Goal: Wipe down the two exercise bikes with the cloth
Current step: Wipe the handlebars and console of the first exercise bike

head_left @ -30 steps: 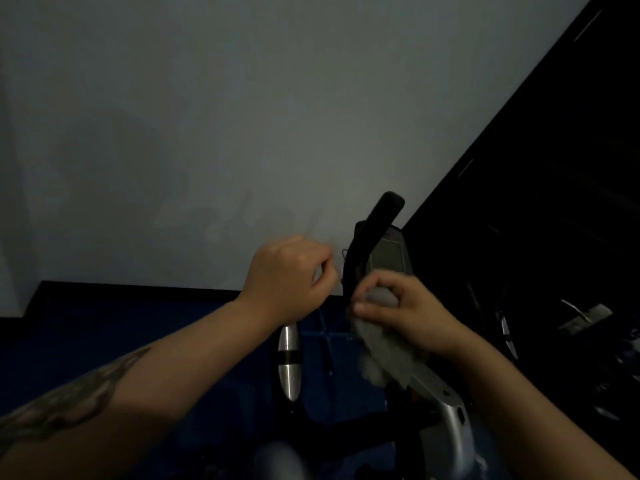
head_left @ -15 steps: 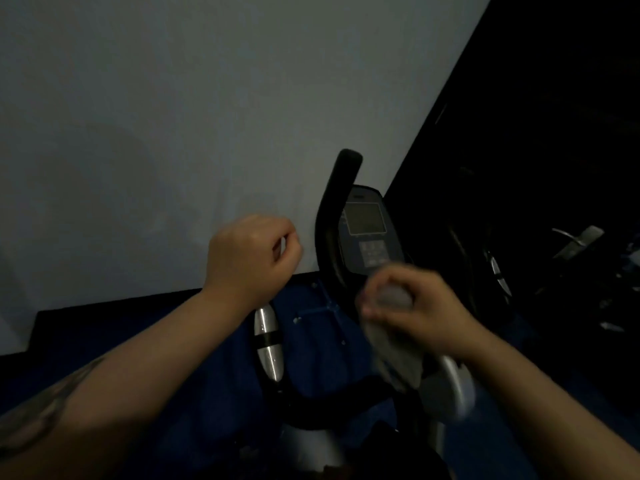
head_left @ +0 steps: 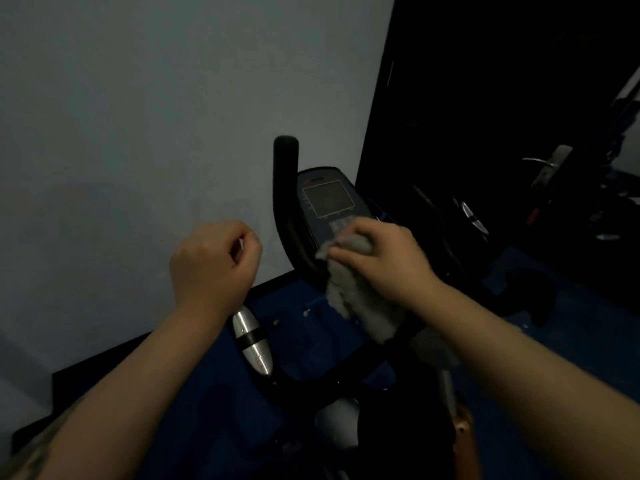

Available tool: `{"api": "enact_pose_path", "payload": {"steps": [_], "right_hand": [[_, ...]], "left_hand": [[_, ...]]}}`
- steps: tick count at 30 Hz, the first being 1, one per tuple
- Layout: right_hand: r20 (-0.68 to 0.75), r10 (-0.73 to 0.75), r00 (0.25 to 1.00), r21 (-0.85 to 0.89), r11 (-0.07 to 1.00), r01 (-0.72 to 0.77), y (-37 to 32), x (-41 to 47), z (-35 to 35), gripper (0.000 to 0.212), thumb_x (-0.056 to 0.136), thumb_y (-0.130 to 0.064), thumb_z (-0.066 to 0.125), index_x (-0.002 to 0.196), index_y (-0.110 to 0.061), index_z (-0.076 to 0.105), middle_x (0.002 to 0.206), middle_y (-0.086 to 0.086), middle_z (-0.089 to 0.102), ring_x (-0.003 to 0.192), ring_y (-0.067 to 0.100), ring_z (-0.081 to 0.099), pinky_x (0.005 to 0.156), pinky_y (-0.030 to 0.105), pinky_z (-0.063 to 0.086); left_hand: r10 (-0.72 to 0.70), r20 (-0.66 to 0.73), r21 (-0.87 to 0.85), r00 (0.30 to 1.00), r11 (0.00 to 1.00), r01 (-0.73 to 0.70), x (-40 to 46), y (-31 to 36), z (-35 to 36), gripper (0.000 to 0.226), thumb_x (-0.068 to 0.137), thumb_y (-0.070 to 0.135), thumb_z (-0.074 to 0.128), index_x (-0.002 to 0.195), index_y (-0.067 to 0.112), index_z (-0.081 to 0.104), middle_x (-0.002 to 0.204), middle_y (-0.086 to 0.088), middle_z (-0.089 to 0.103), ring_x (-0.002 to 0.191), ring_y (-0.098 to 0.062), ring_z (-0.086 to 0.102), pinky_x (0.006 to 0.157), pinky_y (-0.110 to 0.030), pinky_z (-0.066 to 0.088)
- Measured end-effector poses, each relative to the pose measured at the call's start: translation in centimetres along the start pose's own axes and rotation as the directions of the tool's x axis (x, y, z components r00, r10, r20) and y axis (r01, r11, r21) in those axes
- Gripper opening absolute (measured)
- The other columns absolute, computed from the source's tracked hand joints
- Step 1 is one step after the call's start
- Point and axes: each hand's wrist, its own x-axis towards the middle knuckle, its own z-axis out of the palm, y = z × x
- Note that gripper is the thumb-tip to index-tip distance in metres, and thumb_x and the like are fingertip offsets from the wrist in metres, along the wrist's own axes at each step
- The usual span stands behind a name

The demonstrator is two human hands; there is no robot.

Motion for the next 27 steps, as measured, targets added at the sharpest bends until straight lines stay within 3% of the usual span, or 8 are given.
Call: {"api": "enact_pose_path", "payload": {"steps": [7, 9, 11, 14, 17, 21, 24, 27], "right_hand": [[-0.113, -0.071, 0.991, -0.022, 0.997, 0.069, 3.5, -6.3, 1.4, 0.017, 0.084, -0.038, 0.065, 0.09, -0.023, 0.061, 0.09, -0.009, 0.055, 0.083, 0.008, 0.058, 0.07, 0.041, 0.052], [-0.118, -0.026, 0.993, -0.049, 0.999, 0.02, 5.2, -9.2, 0.1, 0.015, 0.083, -0.039, 0.066, 0.086, -0.025, 0.062, 0.084, -0.011, 0.058, 0.08, 0.007, 0.058, 0.067, 0.04, 0.052], [-0.07, 0.035, 0.997, -0.04, 0.998, -0.038, 6.0, -11.3, -1.2, 0.017, 0.081, -0.048, 0.063, 0.082, -0.031, 0.06, 0.078, -0.017, 0.06, 0.076, 0.001, 0.058, 0.063, 0.037, 0.052], [0.006, 0.107, 0.994, -0.084, 0.991, -0.106, 6.9, -11.1, -2.8, 0.025, 0.076, -0.058, 0.059, 0.083, -0.035, 0.063, 0.081, -0.016, 0.065, 0.076, 0.0, 0.061, 0.062, 0.037, 0.054], [-0.17, 0.156, 0.973, -0.014, 0.987, -0.16, 6.8, -8.9, -1.7, 0.011, 0.083, -0.04, 0.066, 0.093, -0.034, 0.067, 0.095, -0.013, 0.068, 0.088, 0.008, 0.063, 0.071, 0.03, 0.052], [-0.142, 0.179, 0.974, 0.001, 0.983, -0.181, 6.9, -10.6, 1.9, 0.02, 0.088, -0.017, 0.063, 0.107, -0.024, 0.068, 0.109, -0.011, 0.066, 0.097, -0.002, 0.057, 0.076, 0.006, 0.037], [-0.14, 0.055, 0.989, -0.043, 0.997, -0.062, 8.1, -13.1, 0.0, 0.032, 0.082, -0.014, 0.068, 0.105, -0.037, 0.066, 0.111, -0.028, 0.06, 0.101, -0.012, 0.054, 0.079, 0.012, 0.048], [-0.141, 0.07, 0.988, -0.203, 0.974, -0.098, 7.9, -11.0, -0.6, 0.023, 0.087, -0.026, 0.063, 0.105, -0.039, 0.064, 0.108, -0.02, 0.065, 0.094, 0.003, 0.06, 0.069, 0.029, 0.052]], "left_hand": [[-0.066, 0.087, -0.099, 0.994, 0.992, 0.075, -0.6, 1.4, -1.1, 0.012, 0.085, 0.023, 0.057, 0.076, 0.022, 0.065, 0.069, 0.013, 0.057, 0.061, -0.007, 0.045, 0.06, -0.027, 0.035], [-0.078, 0.047, -0.185, 0.996, 0.979, 0.086, -1.7, 3.1, -1.5, 0.01, 0.085, 0.026, 0.055, 0.084, 0.025, 0.065, 0.072, 0.02, 0.054, 0.066, -0.002, 0.043, 0.084, -0.03, 0.04], [-0.015, 0.079, -0.264, 0.997, 0.964, 0.035, -3.5, 5.6, -1.3, 0.011, 0.084, 0.028, 0.052, 0.087, 0.027, 0.062, 0.086, 0.023, 0.057, 0.081, 0.007, 0.046, 0.109, -0.026, 0.021], [0.029, 0.225, -0.398, 0.974, 0.915, 0.065, -6.6, 9.0, -0.4, 0.014, 0.082, 0.035, 0.049, 0.087, 0.029, 0.061, 0.099, 0.031, 0.055, 0.098, 0.018, 0.047, 0.111, -0.022, 0.017], [-0.028, 0.348, -0.428, 0.937, 0.884, 0.186, -8.7, 11.0, 0.7, 0.012, 0.086, 0.03, 0.054, 0.091, 0.027, 0.064, 0.102, 0.031, 0.056, 0.102, 0.013, 0.047, 0.108, -0.036, 0.034], [-0.005, 0.495, -0.36, 0.869, 0.909, 0.21, -11.2, 12.9, 1.0, 0.017, 0.085, 0.035, 0.057, 0.101, 0.04, 0.057, 0.103, 0.034, 0.051, 0.104, 0.023, 0.037, 0.112, -0.041, 0.031], [0.003, 0.572, -0.271, 0.82, 0.944, 0.185, -12.9, 13.0, 0.8, 0.029, 0.086, 0.042, 0.053, 0.115, 0.045, 0.047, 0.132, 0.029, 0.041, 0.107, 0.026, 0.022, 0.117, -0.028, 0.013], [-0.05, 0.54, -0.182, 0.84, 0.968, 0.175, -13.0, 12.8, 1.0, 0.042, 0.089, 0.04, 0.053, 0.13, 0.036, 0.043, 0.147, 0.018, 0.031, 0.131, 0.005, 0.023, 0.118, -0.027, 0.008]]}}
